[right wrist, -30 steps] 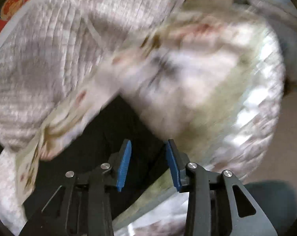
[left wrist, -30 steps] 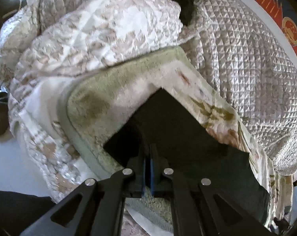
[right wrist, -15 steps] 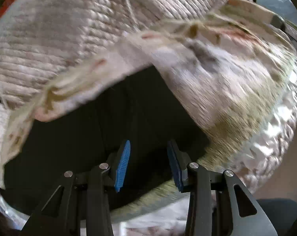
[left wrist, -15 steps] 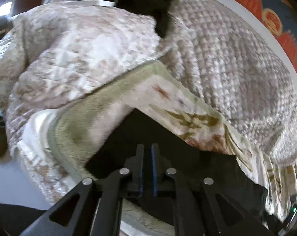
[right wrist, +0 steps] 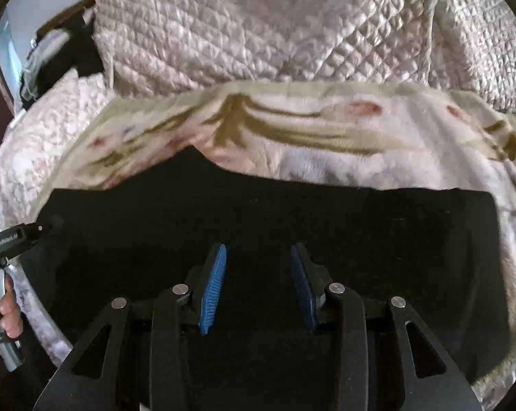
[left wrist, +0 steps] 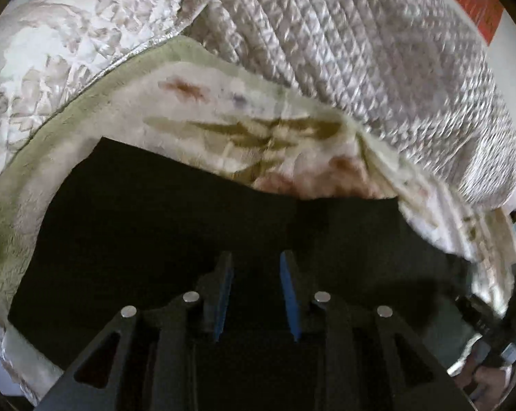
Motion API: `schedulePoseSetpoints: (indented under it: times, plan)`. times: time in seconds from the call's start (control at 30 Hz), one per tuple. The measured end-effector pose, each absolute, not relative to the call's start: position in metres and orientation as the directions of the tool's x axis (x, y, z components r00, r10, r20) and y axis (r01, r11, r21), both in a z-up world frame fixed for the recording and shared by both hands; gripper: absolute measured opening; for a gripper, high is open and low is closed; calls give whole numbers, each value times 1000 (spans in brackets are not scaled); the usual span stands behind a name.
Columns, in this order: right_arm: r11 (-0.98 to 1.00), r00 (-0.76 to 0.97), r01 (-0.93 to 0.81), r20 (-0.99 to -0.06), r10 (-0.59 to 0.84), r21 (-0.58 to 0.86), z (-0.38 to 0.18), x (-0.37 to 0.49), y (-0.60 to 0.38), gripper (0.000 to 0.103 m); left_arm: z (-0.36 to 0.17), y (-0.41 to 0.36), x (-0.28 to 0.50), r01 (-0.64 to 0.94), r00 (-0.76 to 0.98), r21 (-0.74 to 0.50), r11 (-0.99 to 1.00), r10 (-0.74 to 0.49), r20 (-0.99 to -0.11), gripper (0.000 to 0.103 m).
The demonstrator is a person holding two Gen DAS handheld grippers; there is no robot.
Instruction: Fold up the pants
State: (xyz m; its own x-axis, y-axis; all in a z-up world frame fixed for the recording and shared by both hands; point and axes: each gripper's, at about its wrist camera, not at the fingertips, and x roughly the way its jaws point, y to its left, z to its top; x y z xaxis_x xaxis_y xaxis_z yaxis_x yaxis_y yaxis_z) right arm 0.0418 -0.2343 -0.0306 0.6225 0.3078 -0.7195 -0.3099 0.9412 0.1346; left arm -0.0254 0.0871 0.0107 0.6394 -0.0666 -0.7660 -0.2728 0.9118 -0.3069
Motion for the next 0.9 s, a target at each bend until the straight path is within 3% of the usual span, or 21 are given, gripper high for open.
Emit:
schedulePoseSetpoints:
  times: [0.37, 0.9]
  plan:
    - [933, 647, -331, -685, 334, 142, -25, 29, -232, 40, 16, 81, -30, -287, 650, -162, 944, 68, -757, 31]
    - [907, 636, -399, -671, 381, 137, -31, 14, -221, 40, 19, 98, -49, -367, 631, -116, 923, 155, -760, 31]
